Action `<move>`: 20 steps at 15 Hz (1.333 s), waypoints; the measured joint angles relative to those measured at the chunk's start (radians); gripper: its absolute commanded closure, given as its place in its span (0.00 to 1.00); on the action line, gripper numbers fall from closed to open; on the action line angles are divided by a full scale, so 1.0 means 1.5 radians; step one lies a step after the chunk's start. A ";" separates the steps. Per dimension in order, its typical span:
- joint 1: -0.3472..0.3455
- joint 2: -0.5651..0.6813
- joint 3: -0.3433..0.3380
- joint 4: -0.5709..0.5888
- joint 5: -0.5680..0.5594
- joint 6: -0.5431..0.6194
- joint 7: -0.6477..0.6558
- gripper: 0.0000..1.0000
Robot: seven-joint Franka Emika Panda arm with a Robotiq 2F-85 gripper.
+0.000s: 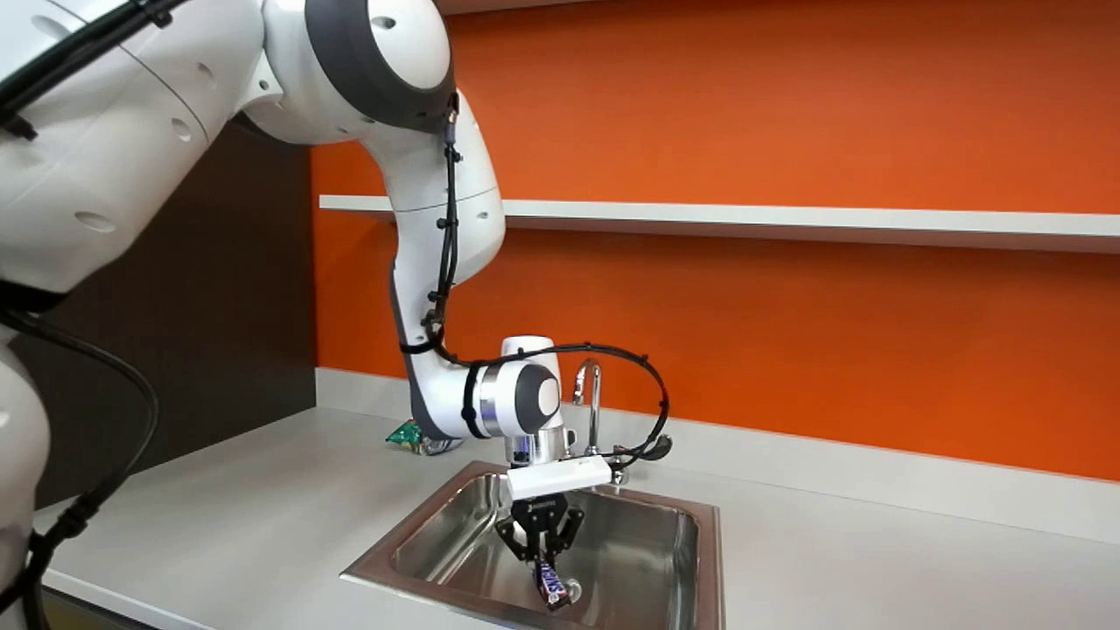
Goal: Shift the snickers bar to the counter on the left
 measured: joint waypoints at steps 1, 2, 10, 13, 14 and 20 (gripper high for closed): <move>0.004 -0.014 0.000 -0.010 0.000 0.000 0.003 0.96; 0.009 -0.029 0.000 -0.022 0.000 0.000 0.007 0.96; 0.063 -0.195 0.002 -0.145 0.000 0.000 0.061 0.96; 0.086 -0.268 0.013 -0.200 0.000 0.000 0.089 0.96; 0.093 -0.291 0.019 -0.217 0.000 0.000 0.098 0.96; 0.139 -0.373 0.066 -0.285 0.004 -0.002 0.151 0.96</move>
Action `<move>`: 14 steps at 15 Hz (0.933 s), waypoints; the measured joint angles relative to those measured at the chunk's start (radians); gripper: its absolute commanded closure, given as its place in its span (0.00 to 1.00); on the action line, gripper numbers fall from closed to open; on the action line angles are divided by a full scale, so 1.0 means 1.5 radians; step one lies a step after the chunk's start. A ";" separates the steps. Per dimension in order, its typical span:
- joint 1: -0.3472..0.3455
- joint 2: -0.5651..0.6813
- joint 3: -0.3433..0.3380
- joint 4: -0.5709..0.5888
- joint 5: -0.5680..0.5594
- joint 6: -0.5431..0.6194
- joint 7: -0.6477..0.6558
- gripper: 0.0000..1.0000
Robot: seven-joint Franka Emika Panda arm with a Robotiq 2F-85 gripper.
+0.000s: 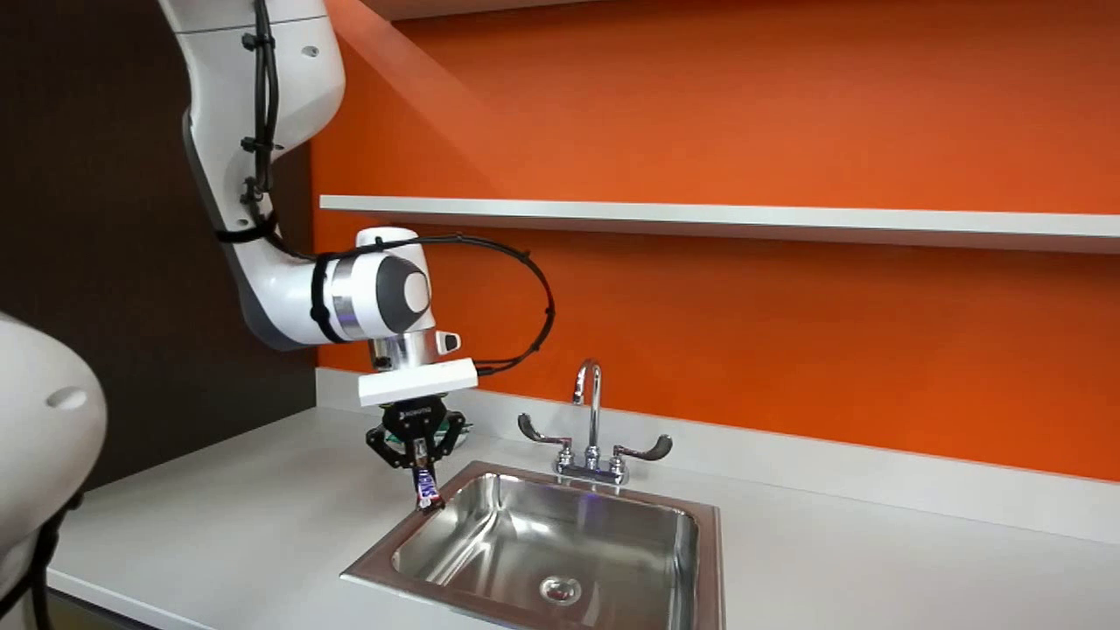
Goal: Shift the snickers bar to the counter on the left
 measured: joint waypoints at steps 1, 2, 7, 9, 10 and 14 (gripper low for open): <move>0.008 -0.006 0.008 -0.006 0.004 0.000 0.007 0.96; 0.016 -0.009 0.017 -0.010 0.013 0.000 0.010 0.96; 0.045 -0.004 0.047 -0.015 0.068 0.000 0.011 0.96; 0.051 0.004 0.055 -0.015 0.072 0.000 0.014 0.96; 0.053 0.008 0.058 -0.014 0.073 0.000 0.016 0.96; 0.063 0.034 0.069 -0.011 0.073 0.000 0.030 0.96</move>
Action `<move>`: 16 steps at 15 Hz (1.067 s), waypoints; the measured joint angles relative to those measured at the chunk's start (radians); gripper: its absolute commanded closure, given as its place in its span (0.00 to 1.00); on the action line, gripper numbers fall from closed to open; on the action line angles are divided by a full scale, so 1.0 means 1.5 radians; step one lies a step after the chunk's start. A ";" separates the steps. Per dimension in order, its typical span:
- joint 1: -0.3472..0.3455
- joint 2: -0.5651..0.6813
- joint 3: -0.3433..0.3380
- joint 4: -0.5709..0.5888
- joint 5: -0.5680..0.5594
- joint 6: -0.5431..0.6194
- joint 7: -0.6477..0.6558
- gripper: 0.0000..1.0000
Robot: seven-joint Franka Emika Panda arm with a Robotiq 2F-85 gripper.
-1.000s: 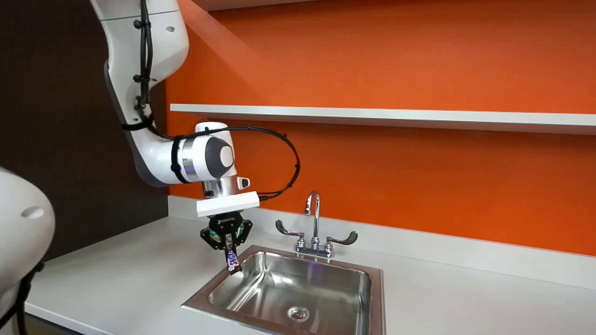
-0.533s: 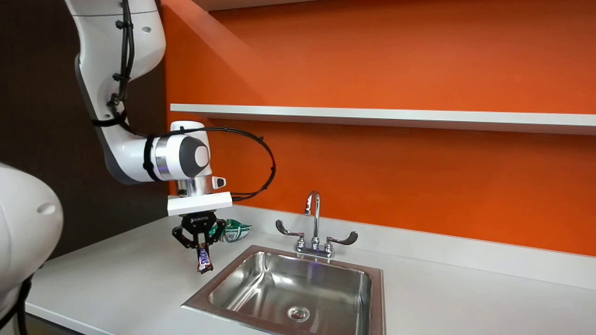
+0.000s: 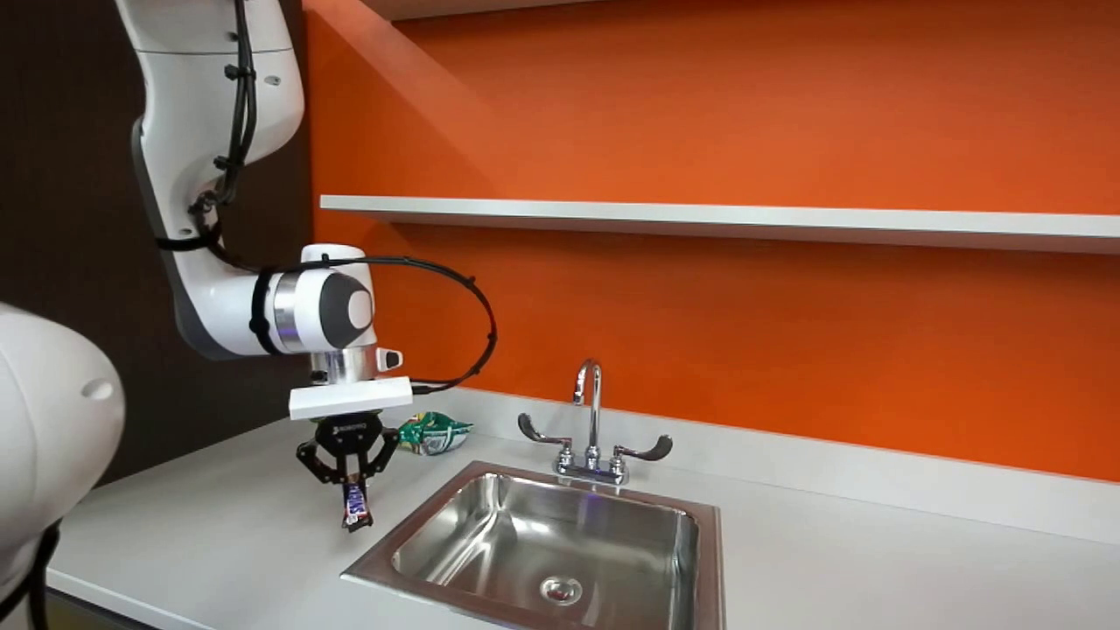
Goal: Shift the snickers bar to the counter on the left
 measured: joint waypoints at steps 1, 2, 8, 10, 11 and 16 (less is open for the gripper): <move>0.001 0.008 0.003 0.002 0.000 0.000 0.003 0.96; 0.002 0.016 0.004 0.005 0.000 0.000 0.006 0.96; 0.005 0.063 0.009 0.030 0.000 0.000 0.014 0.96; 0.005 0.077 0.010 0.039 0.000 0.000 0.014 0.96; 0.005 0.083 0.010 0.043 0.000 0.000 0.015 0.57; 0.005 0.104 0.010 0.058 -0.002 0.000 0.022 0.26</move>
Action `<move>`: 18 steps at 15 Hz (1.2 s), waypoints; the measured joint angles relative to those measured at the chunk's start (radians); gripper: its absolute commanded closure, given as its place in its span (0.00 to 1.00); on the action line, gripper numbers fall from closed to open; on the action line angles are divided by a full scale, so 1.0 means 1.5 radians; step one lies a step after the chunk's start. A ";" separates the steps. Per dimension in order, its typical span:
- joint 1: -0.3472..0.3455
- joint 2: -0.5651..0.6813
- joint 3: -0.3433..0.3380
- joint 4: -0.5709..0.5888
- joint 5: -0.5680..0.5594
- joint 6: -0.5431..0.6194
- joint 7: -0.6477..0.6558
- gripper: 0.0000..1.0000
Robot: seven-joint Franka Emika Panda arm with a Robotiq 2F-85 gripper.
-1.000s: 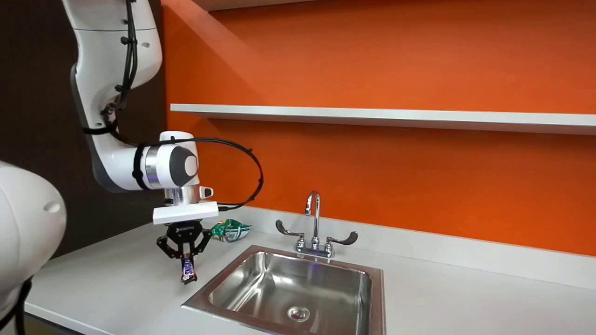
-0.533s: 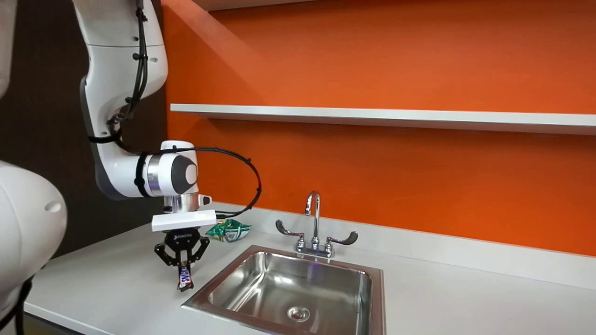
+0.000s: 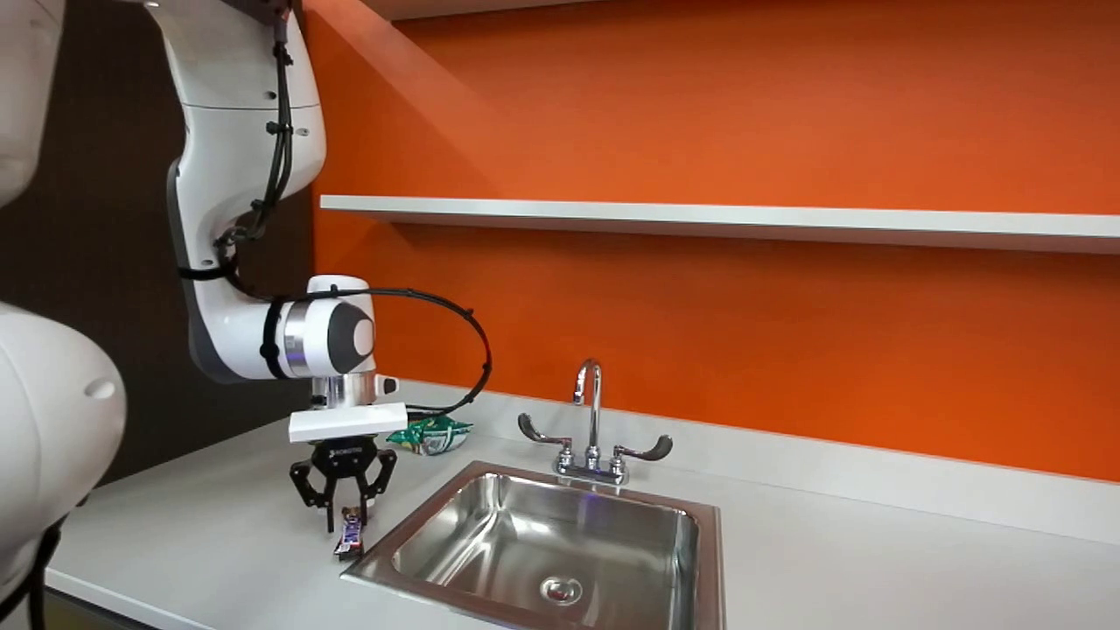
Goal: Shift the snickers bar to the counter on the left
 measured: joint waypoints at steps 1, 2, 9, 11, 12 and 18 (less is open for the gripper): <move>0.000 0.001 0.000 0.001 0.000 0.000 0.002 0.19; 0.000 0.001 0.000 0.001 0.000 0.000 0.004 0.11; -0.001 -0.019 -0.001 -0.003 0.016 -0.002 0.039 0.00; -0.004 -0.036 -0.003 -0.011 0.032 -0.003 0.063 0.00; -0.006 -0.047 -0.005 -0.017 0.041 -0.003 0.079 0.00; -0.014 -0.128 -0.039 -0.074 0.056 -0.003 0.205 0.00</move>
